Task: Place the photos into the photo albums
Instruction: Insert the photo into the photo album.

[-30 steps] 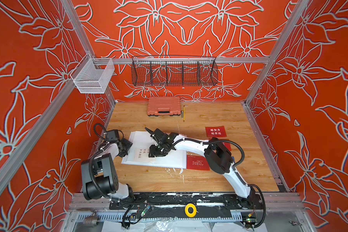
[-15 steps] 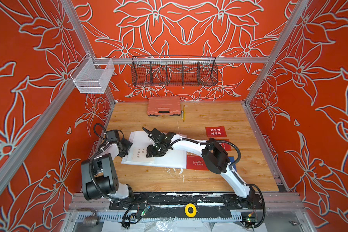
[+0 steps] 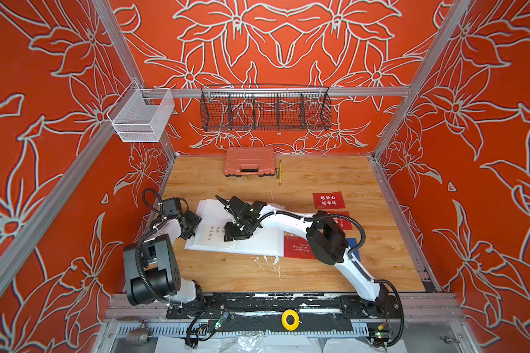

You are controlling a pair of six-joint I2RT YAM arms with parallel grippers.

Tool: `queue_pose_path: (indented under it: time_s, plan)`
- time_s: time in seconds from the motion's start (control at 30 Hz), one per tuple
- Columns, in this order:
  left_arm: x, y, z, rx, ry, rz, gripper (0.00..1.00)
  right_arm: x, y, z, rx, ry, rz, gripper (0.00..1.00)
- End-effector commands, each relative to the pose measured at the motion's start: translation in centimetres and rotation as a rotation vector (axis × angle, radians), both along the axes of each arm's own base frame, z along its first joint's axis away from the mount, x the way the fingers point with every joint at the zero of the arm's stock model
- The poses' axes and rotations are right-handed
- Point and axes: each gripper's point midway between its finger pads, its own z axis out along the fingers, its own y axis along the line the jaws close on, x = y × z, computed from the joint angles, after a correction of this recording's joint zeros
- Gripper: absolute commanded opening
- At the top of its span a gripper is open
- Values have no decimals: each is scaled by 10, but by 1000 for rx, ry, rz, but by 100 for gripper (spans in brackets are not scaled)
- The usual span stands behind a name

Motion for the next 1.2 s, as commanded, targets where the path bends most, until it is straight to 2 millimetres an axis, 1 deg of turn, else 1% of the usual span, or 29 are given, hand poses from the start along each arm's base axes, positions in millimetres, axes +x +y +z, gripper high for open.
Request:
queue_pose_path:
  time_s: [0.0,0.33,0.47,0.6,0.77,0.87,0.97,1.1,1.17]
  plan:
    - [-21,-17,-16,-73,85,-2,57,-9,-6,-4,-32,6,10,53]
    - [-20,-18,-16,-76,83,-6,57,-7,-1,0,-44,-13,19,52]
    - [-20,-19,-16,-81,82,-6,57,-9,3,2,-52,-20,36,52]
    - [-21,-20,-18,-85,83,-4,57,-12,7,-2,-57,-10,47,52]
    - [-21,-20,-18,-85,83,-4,57,-14,10,-3,-52,-3,54,52]
    - [-21,-19,-17,-80,86,-3,57,-12,5,0,-64,-17,53,52]
    - [-20,-18,-16,-78,83,-3,57,-7,-5,3,-61,-31,35,53]
    - [-20,-18,-15,-76,83,-2,57,4,-20,13,-47,-57,8,53]
    - [-19,-17,-14,-73,81,-1,57,6,-23,16,-39,-61,6,53]
